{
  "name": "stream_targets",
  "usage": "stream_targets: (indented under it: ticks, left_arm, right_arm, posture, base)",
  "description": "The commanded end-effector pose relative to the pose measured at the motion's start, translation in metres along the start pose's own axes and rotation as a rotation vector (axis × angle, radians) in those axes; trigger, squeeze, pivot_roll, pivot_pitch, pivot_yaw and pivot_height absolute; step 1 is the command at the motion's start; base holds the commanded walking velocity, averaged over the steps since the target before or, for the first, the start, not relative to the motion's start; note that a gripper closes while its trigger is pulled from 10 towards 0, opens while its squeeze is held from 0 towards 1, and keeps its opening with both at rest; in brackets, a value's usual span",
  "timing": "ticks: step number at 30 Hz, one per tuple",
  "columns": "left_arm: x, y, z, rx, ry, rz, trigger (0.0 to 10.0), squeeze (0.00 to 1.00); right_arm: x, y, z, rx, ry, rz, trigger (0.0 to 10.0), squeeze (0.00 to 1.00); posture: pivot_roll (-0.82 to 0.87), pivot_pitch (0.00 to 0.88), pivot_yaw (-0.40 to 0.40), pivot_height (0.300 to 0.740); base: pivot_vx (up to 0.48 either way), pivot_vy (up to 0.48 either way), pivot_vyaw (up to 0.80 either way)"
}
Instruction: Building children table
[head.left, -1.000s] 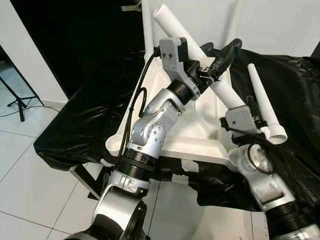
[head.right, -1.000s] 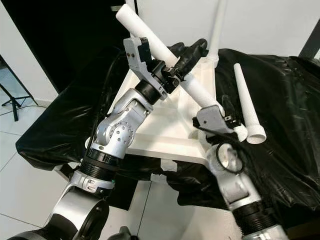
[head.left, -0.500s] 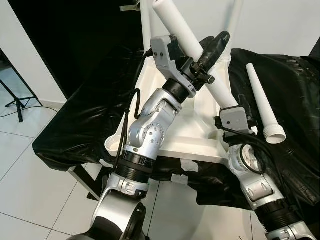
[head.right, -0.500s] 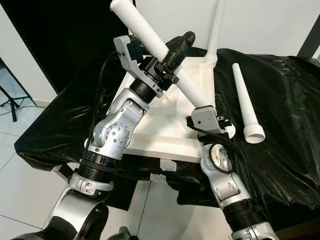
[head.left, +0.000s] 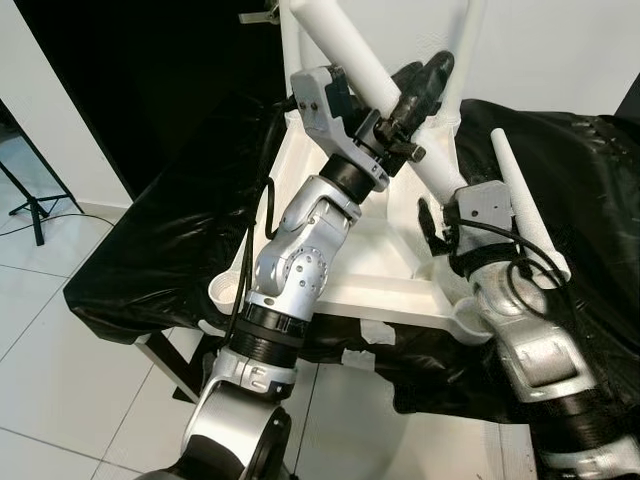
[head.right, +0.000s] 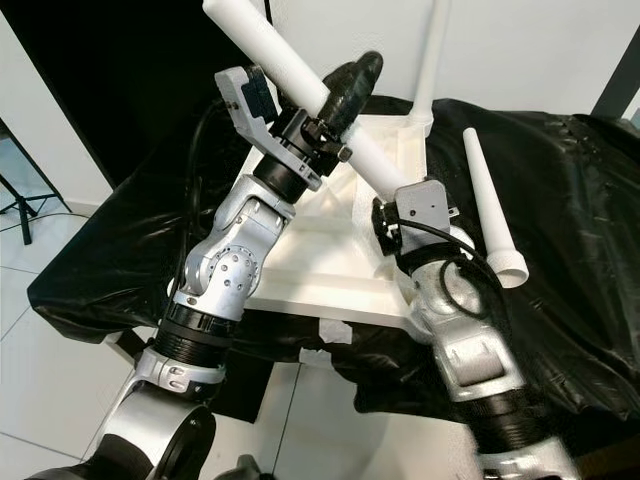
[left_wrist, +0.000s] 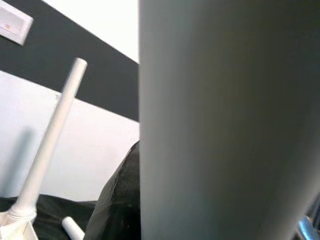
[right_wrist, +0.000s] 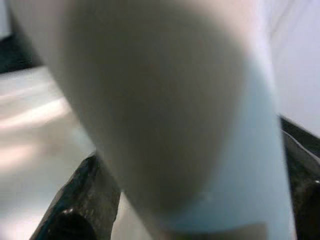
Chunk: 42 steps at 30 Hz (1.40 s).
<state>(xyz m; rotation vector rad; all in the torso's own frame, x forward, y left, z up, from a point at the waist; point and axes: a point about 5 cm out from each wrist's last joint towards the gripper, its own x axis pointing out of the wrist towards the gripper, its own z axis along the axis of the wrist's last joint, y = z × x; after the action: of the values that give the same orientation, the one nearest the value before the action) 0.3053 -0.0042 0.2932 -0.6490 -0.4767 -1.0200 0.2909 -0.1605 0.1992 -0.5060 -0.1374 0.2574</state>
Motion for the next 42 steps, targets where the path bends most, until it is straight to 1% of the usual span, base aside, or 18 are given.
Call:
stream_targets:
  ticks: [1,6,12,13,18,19,20,21,27,28,31,32,33,34,37,38,39,42]
  left_arm:
    - [0.007,-0.032,-0.015,-0.104,-0.007,-0.231,0.0,0.00]
    - [0.007,-0.038,-0.019,-0.065,0.019,-0.282,0.0,0.00]
    - [0.007,-0.039,-0.019,-0.045,0.025,-0.296,0.0,0.00]
    - [0.007,-0.039,-0.019,-0.043,0.026,-0.299,0.0,0.00]
    - [0.008,-0.039,-0.019,-0.041,0.028,-0.298,0.0,0.00]
    - [0.008,-0.039,-0.019,-0.038,0.030,-0.295,0.0,0.00]
    - [0.008,-0.039,-0.019,-0.038,0.030,-0.295,0.0,0.00]
    - [0.008,-0.038,-0.019,-0.036,0.032,-0.291,0.0,0.00]
    - [0.008,-0.036,-0.021,-0.033,0.037,-0.276,0.0,0.00]
    - [0.008,-0.036,-0.021,-0.034,0.037,-0.274,0.0,0.00]
    - [0.008,-0.036,-0.021,-0.034,0.037,-0.273,0.0,0.00]
    - [0.008,-0.035,-0.021,-0.035,0.039,-0.265,0.0,0.00]
    - [0.008,-0.035,-0.021,-0.035,0.039,-0.265,0.0,0.00]
    - [0.009,-0.032,-0.021,-0.053,0.043,-0.239,4.0,0.00]
    - [0.009,-0.032,-0.021,-0.053,0.043,-0.239,4.0,0.00]
    - [0.009,-0.029,-0.020,-0.092,0.037,-0.225,10.0,1.00]
    - [0.009,-0.029,-0.020,-0.092,0.037,-0.225,10.0,1.00]
    - [0.002,-0.028,-0.012,-0.234,0.023,-0.286,10.0,1.00]
  right_arm:
    - [-0.006,0.001,0.005,0.000,0.002,0.123,10.0,0.00]
    - [-0.030,-0.028,0.002,-0.053,0.101,0.283,10.0,0.00]
    - [-0.035,-0.036,0.006,-0.053,0.139,0.299,10.0,0.00]
    - [-0.039,-0.038,0.005,-0.075,0.179,0.333,3.6,0.00]
    - [-0.044,-0.036,0.005,-0.087,0.207,0.375,4.7,0.00]
    - [-0.046,-0.036,0.005,-0.089,0.215,0.385,9.0,0.00]
    - [-0.046,-0.036,0.005,-0.089,0.215,0.385,9.0,0.00]
    - [-0.048,-0.035,0.005,-0.089,0.224,0.395,10.0,0.00]
    - [-0.055,-0.028,-0.005,-0.091,0.290,0.394,10.0,0.00]
    - [-0.055,-0.027,-0.007,-0.086,0.297,0.373,2.9,0.00]
    - [-0.054,-0.026,-0.009,-0.081,0.300,0.358,2.9,0.00]
    - [-0.053,-0.024,-0.010,-0.068,0.298,0.337,0.0,0.00]
    - [-0.053,-0.024,-0.010,-0.068,0.298,0.337,0.0,0.00]
    - [-0.049,-0.022,-0.008,-0.053,0.282,0.301,0.0,0.00]
    - [-0.049,-0.022,-0.008,-0.053,0.282,0.301,0.0,0.00]
    - [-0.044,-0.021,-0.004,-0.039,0.258,0.267,0.0,0.00]
    - [-0.044,-0.021,-0.004,-0.039,0.258,0.267,0.0,0.00]
    - [-0.036,-0.031,0.010,-0.035,0.211,0.196,0.0,0.00]
  posture:
    - [0.03,0.000,0.053,0.740]
    - [0.03,0.000,0.056,0.740]
    - [0.02,0.000,0.059,0.740]
    - [0.02,0.000,0.063,0.740]
    - [0.02,0.000,0.063,0.740]
    - [0.02,0.000,0.064,0.740]
    - [0.02,0.000,0.064,0.740]
    - [0.02,0.000,0.065,0.740]
    - [0.02,0.000,0.065,0.740]
    - [0.02,0.000,0.065,0.740]
    - [0.02,0.000,0.065,0.740]
    - [0.02,0.000,0.067,0.740]
    - [0.02,0.000,0.067,0.740]
    - [0.02,0.000,0.072,0.740]
    - [0.02,0.000,0.072,0.740]
    - [0.02,0.000,0.075,0.740]
    - [0.02,0.000,0.075,0.740]
    - [0.02,0.000,0.075,0.740]
  base:
    - [0.000,0.000,0.00]
    - [0.000,0.000,0.00]
    - [0.000,0.000,0.00]
    - [0.000,0.000,0.00]
    - [0.000,0.000,0.00]
    - [0.000,0.000,0.00]
    - [0.000,0.000,0.00]
    - [0.000,0.000,0.00]
    - [0.000,0.000,0.00]
    - [0.000,0.000,0.00]
    - [0.000,0.000,0.00]
    - [0.000,0.000,0.00]
    - [0.000,0.000,0.00]
    - [0.000,0.000,0.00]
    - [0.000,0.000,0.00]
    - [0.000,0.000,0.00]
    - [0.000,0.000,0.00]
    - [0.000,0.000,0.00]
